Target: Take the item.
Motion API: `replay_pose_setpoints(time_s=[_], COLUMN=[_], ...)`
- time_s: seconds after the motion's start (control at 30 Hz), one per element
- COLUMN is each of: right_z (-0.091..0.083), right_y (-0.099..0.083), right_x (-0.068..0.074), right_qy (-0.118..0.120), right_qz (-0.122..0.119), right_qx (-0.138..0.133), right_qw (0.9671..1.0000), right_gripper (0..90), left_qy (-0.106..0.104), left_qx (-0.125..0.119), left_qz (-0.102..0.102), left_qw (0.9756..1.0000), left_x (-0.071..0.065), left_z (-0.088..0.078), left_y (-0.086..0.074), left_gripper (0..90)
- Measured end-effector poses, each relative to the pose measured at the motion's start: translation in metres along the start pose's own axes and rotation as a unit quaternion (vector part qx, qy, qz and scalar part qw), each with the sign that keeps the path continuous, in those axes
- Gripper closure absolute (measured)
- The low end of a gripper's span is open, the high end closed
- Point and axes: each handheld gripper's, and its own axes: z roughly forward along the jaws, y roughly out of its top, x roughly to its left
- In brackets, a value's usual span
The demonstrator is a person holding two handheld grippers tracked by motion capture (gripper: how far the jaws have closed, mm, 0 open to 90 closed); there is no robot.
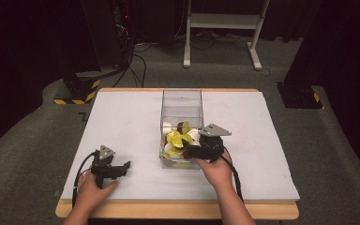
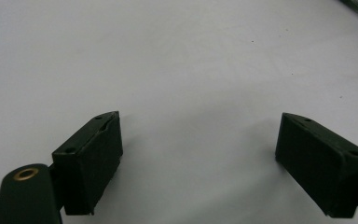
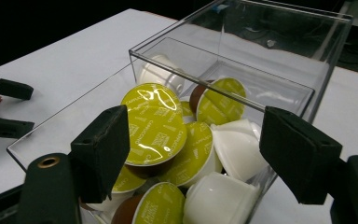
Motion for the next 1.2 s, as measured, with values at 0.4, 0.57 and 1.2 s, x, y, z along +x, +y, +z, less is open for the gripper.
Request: replay_pose_setpoints(time_s=[0.4,0.57,1.2], right_z=[0.012,0.016,0.026], right_y=[0.0,0.0,-0.001], right_x=[0.009,0.013,0.017], right_qy=[0.023,0.026,0.027], right_qz=[-0.014,-0.022,-0.034], right_qx=[0.02,0.029,0.038], right_qw=[0.9994,0.999,0.9983], right_gripper=[28.2,28.5,31.5], left_qy=[0.001,0.001,0.001], left_qx=[0.002,-0.001,0.0], left_qz=[0.004,0.0,-0.001], left_qw=[1.0,1.0,1.0], left_x=[0.0,0.0,0.0], left_z=[0.0,0.0,0.0], left_y=[0.0,0.0,0.0], left_gripper=[14.9,14.8,14.8])
